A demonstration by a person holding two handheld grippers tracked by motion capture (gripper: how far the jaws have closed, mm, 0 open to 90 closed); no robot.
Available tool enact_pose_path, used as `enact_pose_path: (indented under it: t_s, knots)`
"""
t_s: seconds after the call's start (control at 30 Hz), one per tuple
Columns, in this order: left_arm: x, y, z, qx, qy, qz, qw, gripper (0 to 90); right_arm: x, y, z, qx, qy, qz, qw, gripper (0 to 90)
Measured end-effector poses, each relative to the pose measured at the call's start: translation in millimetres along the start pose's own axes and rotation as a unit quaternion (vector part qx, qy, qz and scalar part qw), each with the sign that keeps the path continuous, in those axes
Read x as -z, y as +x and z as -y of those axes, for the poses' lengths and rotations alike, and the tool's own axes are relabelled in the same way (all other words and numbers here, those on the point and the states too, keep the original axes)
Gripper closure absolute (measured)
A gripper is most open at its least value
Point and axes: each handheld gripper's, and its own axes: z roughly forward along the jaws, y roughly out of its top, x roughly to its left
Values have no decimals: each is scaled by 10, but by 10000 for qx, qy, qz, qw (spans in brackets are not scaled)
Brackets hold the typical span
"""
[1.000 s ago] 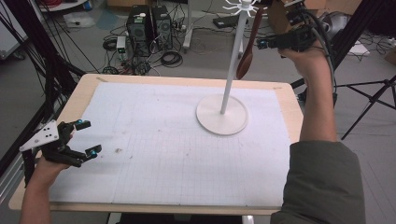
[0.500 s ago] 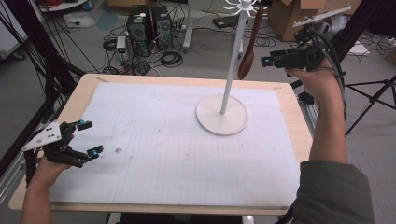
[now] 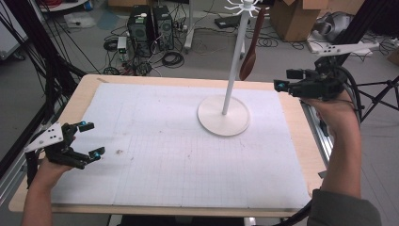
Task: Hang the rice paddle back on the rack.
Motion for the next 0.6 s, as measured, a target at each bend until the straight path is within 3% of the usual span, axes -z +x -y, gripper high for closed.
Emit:
enact_pose_path:
  t_s: [0.4,0.6]
  knots:
    - [8,-16,-25,-21,-20,4,10000,18,74,49,509,-48,-212,-52,9998,198]
    - [31,-13,-39,-18,-77,-10,10000,18,85,54,782,-202,-400,-89,9990,156]
